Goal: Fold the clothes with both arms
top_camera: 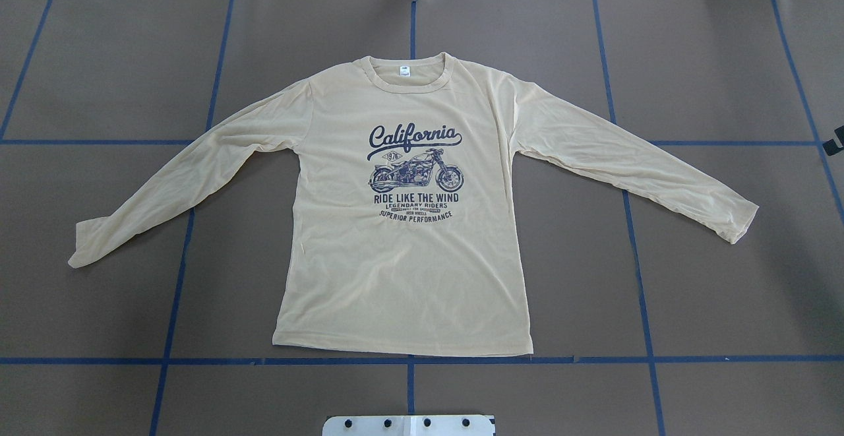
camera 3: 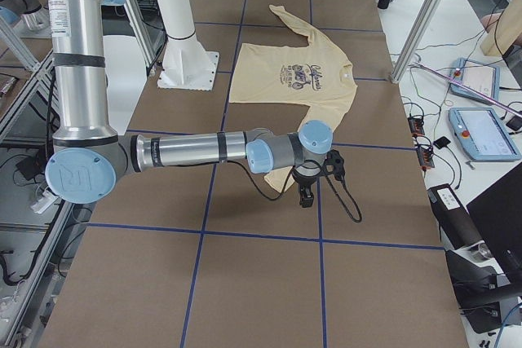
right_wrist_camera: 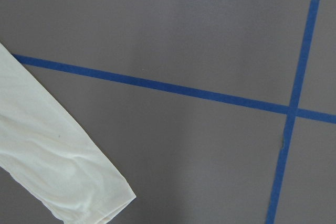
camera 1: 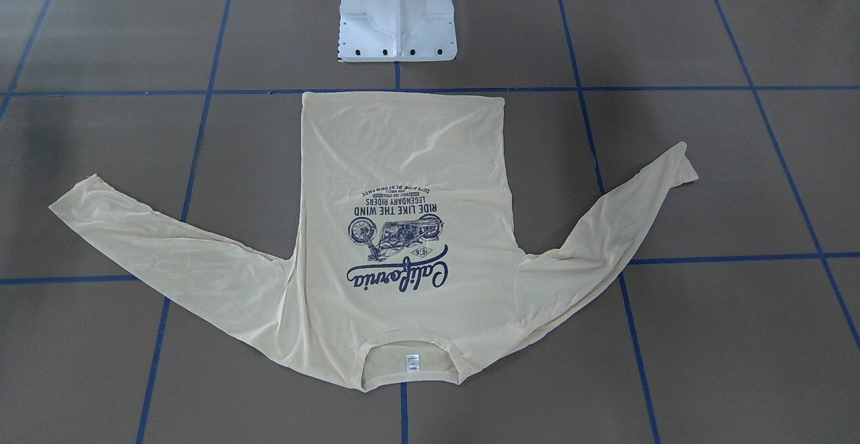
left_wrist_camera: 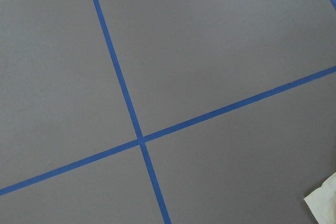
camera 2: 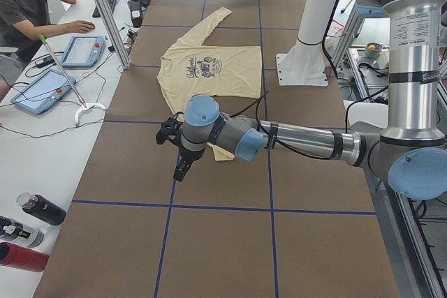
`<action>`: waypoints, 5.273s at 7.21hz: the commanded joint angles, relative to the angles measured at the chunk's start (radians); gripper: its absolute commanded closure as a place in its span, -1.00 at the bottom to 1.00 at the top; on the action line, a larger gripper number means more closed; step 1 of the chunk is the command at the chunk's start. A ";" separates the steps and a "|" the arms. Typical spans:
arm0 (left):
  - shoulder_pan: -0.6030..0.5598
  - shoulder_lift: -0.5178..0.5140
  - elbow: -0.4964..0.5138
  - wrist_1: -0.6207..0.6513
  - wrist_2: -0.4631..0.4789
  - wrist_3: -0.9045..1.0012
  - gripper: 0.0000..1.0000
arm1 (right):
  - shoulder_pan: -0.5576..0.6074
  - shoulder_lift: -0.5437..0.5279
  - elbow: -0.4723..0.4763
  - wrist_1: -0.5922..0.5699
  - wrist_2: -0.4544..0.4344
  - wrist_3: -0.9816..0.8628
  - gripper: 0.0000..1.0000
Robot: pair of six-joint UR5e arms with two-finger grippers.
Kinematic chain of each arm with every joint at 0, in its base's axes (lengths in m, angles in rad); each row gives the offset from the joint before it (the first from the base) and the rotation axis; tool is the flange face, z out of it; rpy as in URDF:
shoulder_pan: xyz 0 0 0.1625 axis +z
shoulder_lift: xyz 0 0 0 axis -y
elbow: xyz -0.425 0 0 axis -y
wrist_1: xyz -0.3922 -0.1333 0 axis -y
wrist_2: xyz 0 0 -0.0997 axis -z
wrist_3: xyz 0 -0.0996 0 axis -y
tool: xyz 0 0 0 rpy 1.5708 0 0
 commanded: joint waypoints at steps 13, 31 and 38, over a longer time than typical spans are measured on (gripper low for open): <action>0.004 0.003 0.014 -0.037 -0.001 -0.004 -1.00 | -0.285 -0.069 -0.195 0.562 -0.066 0.557 -0.90; 0.004 0.003 0.015 -0.035 -0.001 -0.002 -1.00 | -0.326 0.128 -0.049 0.507 0.000 0.937 1.00; 0.002 0.003 0.014 -0.037 -0.001 -0.001 -1.00 | -0.437 0.573 -0.094 0.315 -0.153 1.380 1.00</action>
